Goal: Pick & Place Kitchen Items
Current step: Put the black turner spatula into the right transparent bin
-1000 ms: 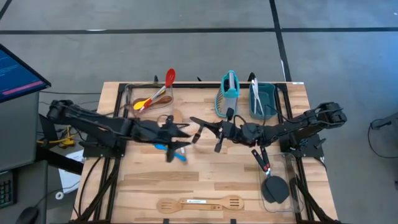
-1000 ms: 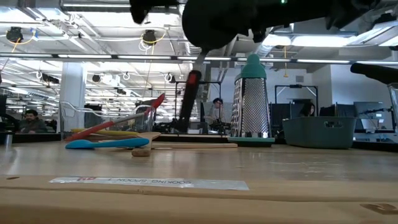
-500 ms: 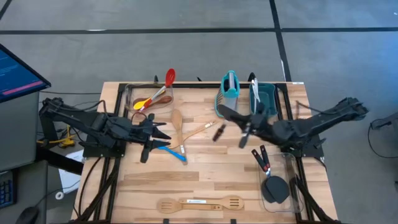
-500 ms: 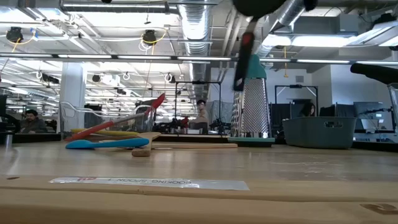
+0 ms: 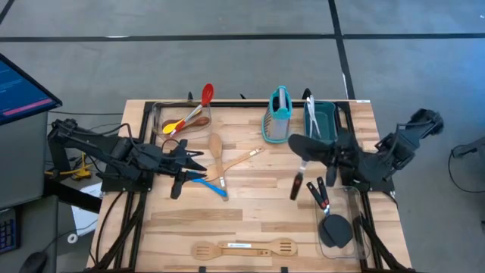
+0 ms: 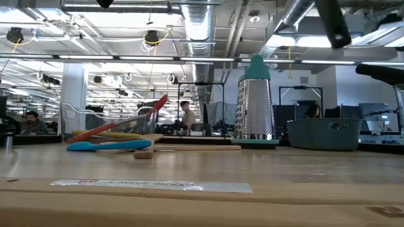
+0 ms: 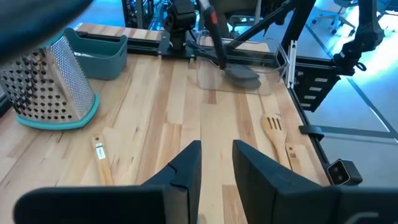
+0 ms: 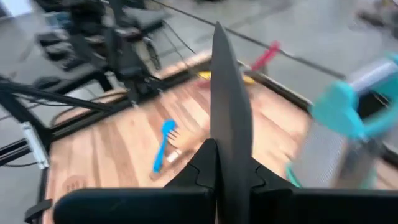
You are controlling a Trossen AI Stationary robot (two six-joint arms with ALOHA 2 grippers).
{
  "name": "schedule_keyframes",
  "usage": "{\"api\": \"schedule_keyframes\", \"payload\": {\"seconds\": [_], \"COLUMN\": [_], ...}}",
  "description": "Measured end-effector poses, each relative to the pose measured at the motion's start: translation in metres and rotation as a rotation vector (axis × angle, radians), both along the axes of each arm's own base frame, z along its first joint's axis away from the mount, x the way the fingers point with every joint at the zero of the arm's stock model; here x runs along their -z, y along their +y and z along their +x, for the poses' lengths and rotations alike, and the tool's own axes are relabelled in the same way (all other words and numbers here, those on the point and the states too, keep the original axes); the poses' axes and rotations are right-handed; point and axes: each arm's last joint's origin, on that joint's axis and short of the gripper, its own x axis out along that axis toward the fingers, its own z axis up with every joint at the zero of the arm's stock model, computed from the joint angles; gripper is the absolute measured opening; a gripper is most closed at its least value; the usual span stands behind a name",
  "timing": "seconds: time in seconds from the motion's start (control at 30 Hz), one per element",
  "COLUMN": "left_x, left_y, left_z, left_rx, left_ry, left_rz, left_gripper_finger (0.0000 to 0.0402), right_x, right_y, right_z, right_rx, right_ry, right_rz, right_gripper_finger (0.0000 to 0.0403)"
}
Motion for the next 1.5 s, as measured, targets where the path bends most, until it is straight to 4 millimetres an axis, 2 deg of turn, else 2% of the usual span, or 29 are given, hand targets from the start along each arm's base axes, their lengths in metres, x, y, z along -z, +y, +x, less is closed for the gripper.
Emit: {"api": "schedule_keyframes", "payload": {"seconds": [0.17,0.4,0.77,0.93,1.1,1.5], "left_x": [0.0,0.001,0.001,0.001,0.001,0.002], "left_y": [0.0,0.0,0.0,0.0,0.0,0.0], "left_z": [0.0,0.0,0.0,0.0,0.0,-0.001], "left_rx": [-0.003,-0.011,-0.01,-0.01,-0.01,-0.008], "left_ry": [0.003,0.01,0.01,0.01,0.012,0.019], "left_rz": [-0.007,-0.021,-0.021,-0.021,-0.021,-0.02], "left_gripper_finger": [0.0076,0.0076,0.0076,0.0076,0.0076,0.0076], "right_x": [0.012,0.028,0.031,0.043,0.053,0.1], "right_y": [-0.001,0.003,0.013,0.019,0.035,0.071], "right_z": [-0.017,-0.03,-0.043,-0.048,-0.05,-0.05], "right_rx": [0.072,0.137,0.122,0.255,0.264,0.422], "right_ry": [0.059,0.18,0.379,0.517,0.553,0.669], "right_rz": [0.119,0.296,0.566,0.57,0.554,0.481], "right_gripper_finger": [0.0,0.0,0.0,0.0,0.0,0.0]}}
